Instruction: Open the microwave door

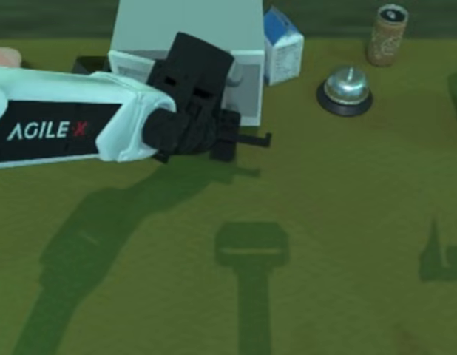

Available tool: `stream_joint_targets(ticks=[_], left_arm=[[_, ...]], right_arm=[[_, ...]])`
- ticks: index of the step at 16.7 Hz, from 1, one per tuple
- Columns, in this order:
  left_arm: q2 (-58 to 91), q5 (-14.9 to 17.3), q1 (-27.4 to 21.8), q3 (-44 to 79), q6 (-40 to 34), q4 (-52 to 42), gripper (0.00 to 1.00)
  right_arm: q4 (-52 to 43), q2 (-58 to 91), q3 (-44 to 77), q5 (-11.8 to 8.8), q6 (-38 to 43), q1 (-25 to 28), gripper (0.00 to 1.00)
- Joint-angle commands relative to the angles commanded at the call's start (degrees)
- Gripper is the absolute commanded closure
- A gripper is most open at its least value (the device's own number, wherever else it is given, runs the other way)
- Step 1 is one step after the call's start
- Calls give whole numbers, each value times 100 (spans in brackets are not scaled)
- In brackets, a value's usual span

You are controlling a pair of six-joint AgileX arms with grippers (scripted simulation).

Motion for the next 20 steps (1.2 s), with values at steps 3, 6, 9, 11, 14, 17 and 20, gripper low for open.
stream_joint_targets(ticks=[3, 6, 9, 11, 14, 17, 20], left_arm=[[14, 45, -48, 21, -32, -2, 100], [-58, 112, -1, -86, 89, 40, 100], [-151, 200, 67, -213, 239, 104, 100], [-153, 205, 70, -221, 248, 106, 100], [-153, 205, 70, -221, 248, 106, 100], [-153, 205, 70, -221, 248, 106, 100], [-153, 205, 70, -221, 248, 106, 100]], right_arm=[[0, 0, 0, 0, 0, 0, 0], [0, 0, 0, 0, 0, 0, 0], [0, 0, 0, 0, 0, 0, 0], [0, 0, 0, 0, 0, 0, 0], [0, 0, 0, 0, 0, 0, 0], [0, 0, 0, 0, 0, 0, 0], [0, 0, 0, 0, 0, 0, 0]])
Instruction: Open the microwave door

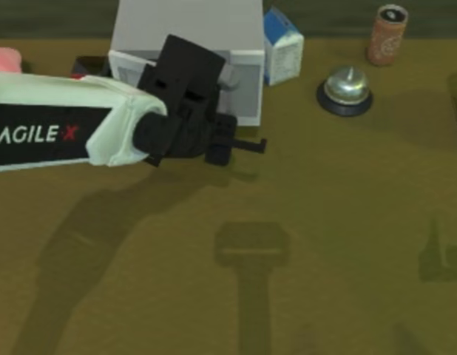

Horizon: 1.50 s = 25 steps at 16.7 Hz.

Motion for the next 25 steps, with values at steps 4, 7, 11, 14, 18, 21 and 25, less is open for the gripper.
stream_joint_targets(ticks=[4, 7, 11, 14, 18, 21, 25], left_arm=[[0, 0, 0, 0, 0, 0, 100], [0, 0, 0, 0, 0, 0, 100], [0, 0, 0, 0, 0, 0, 100], [13, 46, -47, 19, -33, -3, 100], [-102, 155, 34, -123, 148, 63, 100], [-154, 223, 82, -217, 264, 93, 100], [-154, 223, 82, -217, 264, 93, 100]], right_arm=[[0, 0, 0, 0, 0, 0, 0], [0, 0, 0, 0, 0, 0, 0], [0, 0, 0, 0, 0, 0, 0], [0, 0, 0, 0, 0, 0, 0], [0, 0, 0, 0, 0, 0, 0], [0, 0, 0, 0, 0, 0, 0], [0, 0, 0, 0, 0, 0, 0]])
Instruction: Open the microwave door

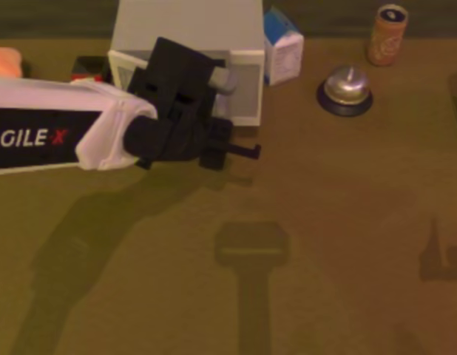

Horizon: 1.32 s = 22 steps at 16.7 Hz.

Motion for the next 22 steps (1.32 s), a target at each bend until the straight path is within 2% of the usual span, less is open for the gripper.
stream_joint_targets(ticks=[19, 22], left_arm=[[0, 0, 0, 0, 0, 0, 100], [-21, 91, -14, -50, 42, 4, 100]], right_arm=[[0, 0, 0, 0, 0, 0, 0], [0, 0, 0, 0, 0, 0, 0]])
